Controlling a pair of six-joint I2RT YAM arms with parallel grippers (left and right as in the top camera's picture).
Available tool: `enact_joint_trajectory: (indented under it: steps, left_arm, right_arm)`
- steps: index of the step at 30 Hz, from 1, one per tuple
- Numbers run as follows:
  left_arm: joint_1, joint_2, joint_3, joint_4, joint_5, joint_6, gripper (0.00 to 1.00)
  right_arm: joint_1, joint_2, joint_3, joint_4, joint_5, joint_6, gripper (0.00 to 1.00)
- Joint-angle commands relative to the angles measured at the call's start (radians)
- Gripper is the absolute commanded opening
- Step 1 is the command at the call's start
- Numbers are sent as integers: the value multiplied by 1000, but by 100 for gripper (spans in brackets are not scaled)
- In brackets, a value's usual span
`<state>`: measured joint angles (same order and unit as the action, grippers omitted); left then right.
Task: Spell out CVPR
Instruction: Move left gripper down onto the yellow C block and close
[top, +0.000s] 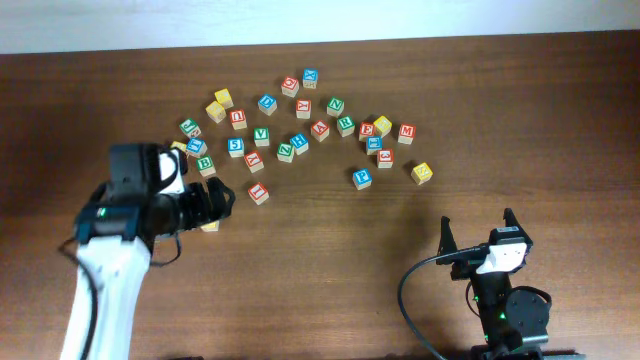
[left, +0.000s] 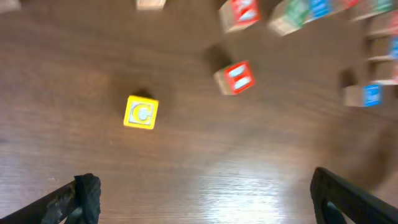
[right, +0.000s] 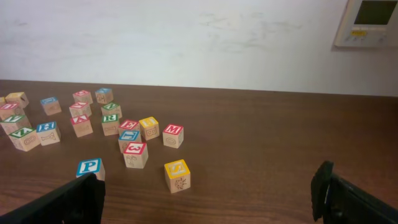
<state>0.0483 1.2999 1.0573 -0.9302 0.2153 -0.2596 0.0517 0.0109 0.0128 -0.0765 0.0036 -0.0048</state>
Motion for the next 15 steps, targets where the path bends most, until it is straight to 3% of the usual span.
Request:
enact_joint_trajectory:
  steps: [1,5,7,9,10,13,15]
  left_arm:
    - [2,155,6,-22,-67,-16,99]
    - [2,378,6,20,-309,-15,100]
    - [-7,453,6,82,-279,70,98]
    - [-34,464,6,129,-253,101,86]
    - [-39,466,6,146,-253,100,68]
    - [-39,469,6,154,-200,102,68]
    - [-39,469,6,155,-144,169,67]
  right_arm:
    - [-6,-7,-7,-5,8,-6,98]
    - [-6,-7,-7,-5,8,-6,98]
    - [-6,-7,-7,-5,8,-6,98]
    - [-6,-7,-7,-5,8,-6,98]
    - [-6,-7,-7,-5,8,-6,98]
    - [-6,-7,-7,-4,8,-6,98]
    - [-6,-7,-7,-5,8,-6,98]
